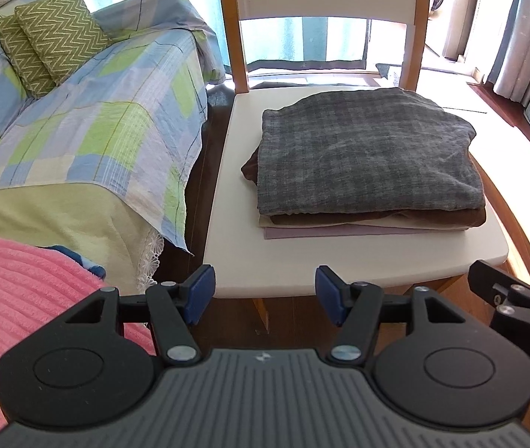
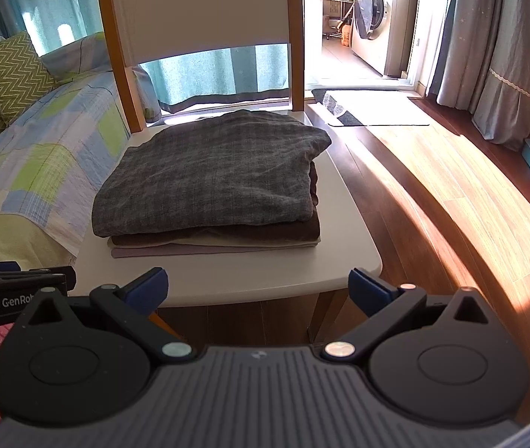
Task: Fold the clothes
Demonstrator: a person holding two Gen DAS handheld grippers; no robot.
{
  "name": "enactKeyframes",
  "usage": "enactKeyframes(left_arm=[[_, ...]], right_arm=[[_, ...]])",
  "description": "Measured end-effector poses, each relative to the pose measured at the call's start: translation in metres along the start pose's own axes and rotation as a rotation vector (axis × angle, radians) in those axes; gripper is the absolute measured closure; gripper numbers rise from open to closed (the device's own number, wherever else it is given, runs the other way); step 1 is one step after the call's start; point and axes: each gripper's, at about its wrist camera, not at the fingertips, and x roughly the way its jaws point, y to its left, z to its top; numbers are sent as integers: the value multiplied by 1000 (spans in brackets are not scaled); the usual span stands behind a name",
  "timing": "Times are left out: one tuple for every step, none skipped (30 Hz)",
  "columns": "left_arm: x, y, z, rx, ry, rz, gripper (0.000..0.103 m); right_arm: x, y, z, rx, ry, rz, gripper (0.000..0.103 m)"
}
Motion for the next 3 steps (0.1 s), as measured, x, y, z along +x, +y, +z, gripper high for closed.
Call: enactKeyframes(left_arm=[[0,0,0,-1,0,-1,40],[1,0,1,-2,0,-2,40],[2,0,1,-3,0,-3,40]], right_arm=[[0,0,0,-2,-3,2,1],[0,0,0,-4,-6,3,1],[1,-1,0,-6,-7,4,1]])
